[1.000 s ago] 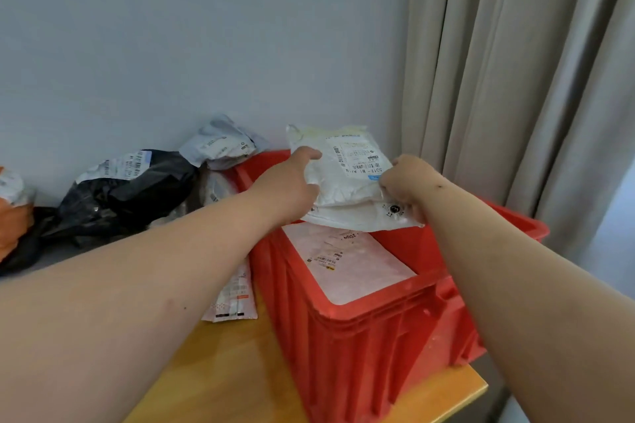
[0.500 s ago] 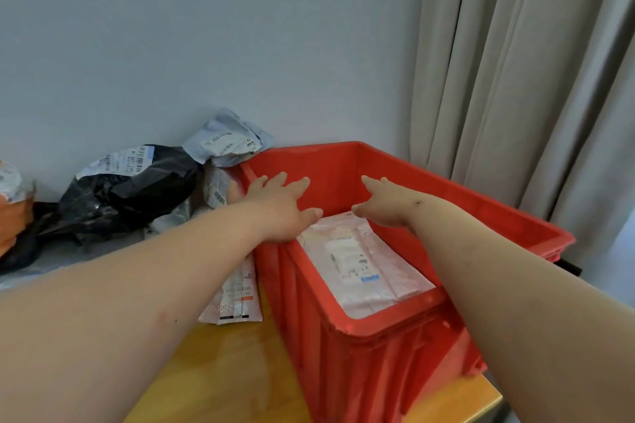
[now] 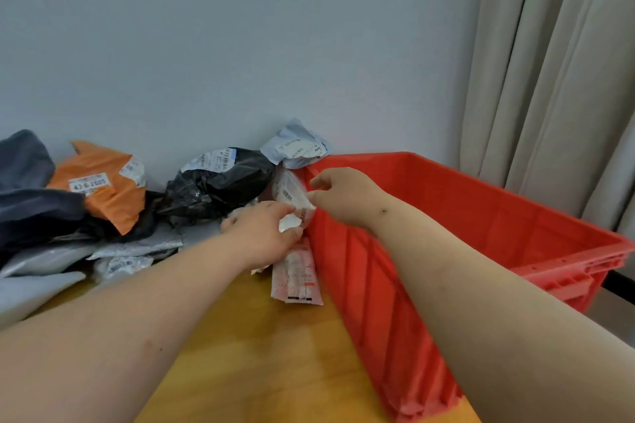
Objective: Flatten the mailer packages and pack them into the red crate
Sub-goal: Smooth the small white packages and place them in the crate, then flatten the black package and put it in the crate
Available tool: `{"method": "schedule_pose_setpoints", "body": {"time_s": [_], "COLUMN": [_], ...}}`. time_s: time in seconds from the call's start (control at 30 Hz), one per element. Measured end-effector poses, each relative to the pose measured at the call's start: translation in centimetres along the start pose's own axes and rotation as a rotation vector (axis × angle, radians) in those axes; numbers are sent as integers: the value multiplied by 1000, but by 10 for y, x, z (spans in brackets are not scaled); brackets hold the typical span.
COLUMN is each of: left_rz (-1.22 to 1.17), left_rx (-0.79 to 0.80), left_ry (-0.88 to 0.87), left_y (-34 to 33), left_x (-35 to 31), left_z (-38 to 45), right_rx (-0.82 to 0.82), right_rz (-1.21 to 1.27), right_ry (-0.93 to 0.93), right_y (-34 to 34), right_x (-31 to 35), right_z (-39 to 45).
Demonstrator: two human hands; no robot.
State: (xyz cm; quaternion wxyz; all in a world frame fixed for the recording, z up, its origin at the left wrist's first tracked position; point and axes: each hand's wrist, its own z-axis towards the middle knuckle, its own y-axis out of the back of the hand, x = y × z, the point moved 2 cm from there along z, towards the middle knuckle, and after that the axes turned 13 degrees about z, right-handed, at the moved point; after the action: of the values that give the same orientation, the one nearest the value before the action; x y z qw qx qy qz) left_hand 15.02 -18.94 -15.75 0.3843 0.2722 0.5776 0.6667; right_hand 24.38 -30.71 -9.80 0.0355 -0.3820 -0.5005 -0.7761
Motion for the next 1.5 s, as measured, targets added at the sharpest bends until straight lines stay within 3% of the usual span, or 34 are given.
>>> {"method": "schedule_pose_setpoints", "body": {"time_s": [0.13, 0.37, 0.5, 0.97, 1.2, 1.4, 1.5], "left_rz": [-92, -235, -387, -701, -944, -1557, -1715], "left_rx": [71, 93, 26, 6, 12, -11, -93], "left_ry": [67, 230, 298, 370, 533, 691, 687], "left_y": [-14, -37, -48, -80, -70, -44, -35], "left_x": [49, 129, 161, 199, 183, 162, 159], "left_z": [-20, -29, -11, 13, -7, -51, -75], "right_rx": [87, 210, 149, -21, -153, -218, -222], "right_rz": [-54, -55, 117, 146, 573, 900, 996], "right_ry": [61, -13, -55, -127, -96, -232, -302], "right_y": [-40, -114, -139, -164, -143, -112, -109], "right_x": [24, 28, 27, 25, 25, 32, 27], "right_z": [-1, 34, 65, 138, 91, 35, 4]}}
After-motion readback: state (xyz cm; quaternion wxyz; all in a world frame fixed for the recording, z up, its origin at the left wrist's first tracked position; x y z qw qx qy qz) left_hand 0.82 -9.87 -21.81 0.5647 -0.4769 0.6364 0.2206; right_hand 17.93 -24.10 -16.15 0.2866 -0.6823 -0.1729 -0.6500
